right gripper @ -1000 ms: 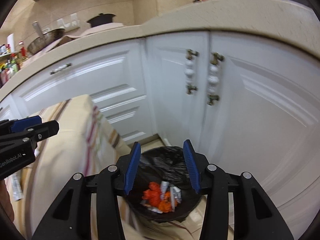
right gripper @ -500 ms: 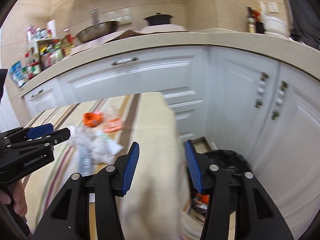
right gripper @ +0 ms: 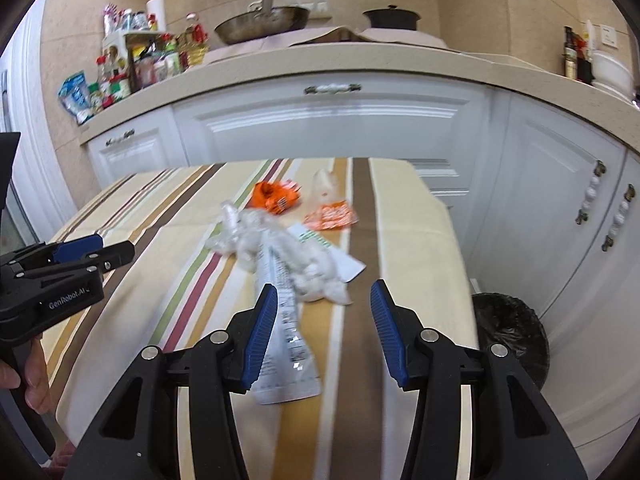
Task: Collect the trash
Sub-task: 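Grasp the white tube packet with the right tool and lift it toward the bin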
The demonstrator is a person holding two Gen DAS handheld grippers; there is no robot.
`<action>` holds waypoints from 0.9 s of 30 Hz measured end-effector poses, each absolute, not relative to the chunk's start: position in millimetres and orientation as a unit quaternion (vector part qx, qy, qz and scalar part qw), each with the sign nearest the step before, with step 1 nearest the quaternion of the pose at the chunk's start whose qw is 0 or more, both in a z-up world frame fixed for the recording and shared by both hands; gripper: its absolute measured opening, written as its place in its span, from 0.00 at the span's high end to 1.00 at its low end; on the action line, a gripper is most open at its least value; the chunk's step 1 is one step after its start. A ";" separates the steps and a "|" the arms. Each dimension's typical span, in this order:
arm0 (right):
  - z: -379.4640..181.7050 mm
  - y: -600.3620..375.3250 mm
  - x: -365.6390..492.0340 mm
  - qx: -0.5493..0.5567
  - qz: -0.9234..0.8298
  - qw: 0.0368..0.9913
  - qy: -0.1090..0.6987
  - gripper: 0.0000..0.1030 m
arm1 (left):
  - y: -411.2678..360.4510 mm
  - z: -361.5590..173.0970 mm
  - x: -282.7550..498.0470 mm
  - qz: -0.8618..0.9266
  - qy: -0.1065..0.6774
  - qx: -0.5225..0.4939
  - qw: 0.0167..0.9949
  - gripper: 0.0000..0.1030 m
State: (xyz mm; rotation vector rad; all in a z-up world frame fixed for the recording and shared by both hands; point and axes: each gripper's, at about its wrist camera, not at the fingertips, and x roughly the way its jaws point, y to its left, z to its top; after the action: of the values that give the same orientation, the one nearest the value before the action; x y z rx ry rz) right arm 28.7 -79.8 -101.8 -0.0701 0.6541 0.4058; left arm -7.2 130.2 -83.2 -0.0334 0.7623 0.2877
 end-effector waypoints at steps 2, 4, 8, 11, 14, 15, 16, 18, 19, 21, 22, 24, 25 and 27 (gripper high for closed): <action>-105.2 -72.6 28.6 -0.041 0.203 0.922 0.326 0.52 | 137.6 -85.8 -9.5 0.145 0.374 -0.022 0.916 0.52; -107.9 -67.2 28.6 -0.044 0.207 0.919 0.333 0.49 | 145.3 -88.2 -11.8 0.150 0.377 -0.029 0.914 0.52; -113.4 -54.9 29.4 -0.059 0.211 0.912 0.347 0.49 | 154.8 -91.1 -14.9 0.156 0.378 -0.037 0.912 0.52; -119.3 -50.0 33.1 -0.065 0.209 0.904 0.367 0.48 | 161.1 -93.6 -17.0 0.159 0.380 -0.043 0.910 0.52; -127.2 -47.9 36.8 -0.069 0.206 0.895 0.389 0.48 | 164.6 -96.2 -18.3 0.159 0.382 -0.048 0.909 0.52; -129.7 -47.1 37.6 -0.072 0.205 0.892 0.396 0.48 | 165.5 -97.3 -18.3 0.160 0.383 -0.048 0.909 0.52; -132.3 -45.9 38.0 -0.074 0.205 0.889 0.402 0.48 | 165.7 -98.3 -17.8 0.159 0.385 -0.049 0.908 0.52; -138.1 -43.6 38.1 -0.079 0.208 0.882 0.415 0.48 | 165.4 -100.7 -18.3 0.159 0.389 -0.052 0.906 0.52; -140.3 -42.9 37.5 -0.080 0.209 0.880 0.418 0.50 | 165.1 -101.6 -18.5 0.158 0.390 -0.052 0.905 0.52; -140.9 -40.7 34.5 -0.090 0.212 0.881 0.413 0.61 | 164.4 -103.1 -18.9 0.158 0.392 -0.051 0.905 0.52; -140.6 -39.8 33.0 -0.090 0.218 0.879 0.414 0.61 | 163.6 -103.8 -19.0 0.157 0.393 -0.051 0.905 0.52; -140.0 -38.4 30.6 -0.092 0.222 0.880 0.410 0.61 | 161.3 -104.6 -19.0 0.156 0.395 -0.050 0.904 0.51; -139.2 -37.6 28.6 -0.094 0.224 0.881 0.406 0.62 | 159.8 -104.7 -19.0 0.154 0.395 -0.049 0.904 0.51; -135.5 -38.1 23.4 -0.093 0.230 0.885 0.394 0.62 | 156.1 -104.8 -19.5 0.152 0.396 -0.048 0.905 0.51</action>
State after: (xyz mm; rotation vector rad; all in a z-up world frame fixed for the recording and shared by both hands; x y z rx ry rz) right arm 23.4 -38.1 -135.5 -0.1928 0.8202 0.4791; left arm -19.5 156.1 -104.8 -0.0990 0.8175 0.3132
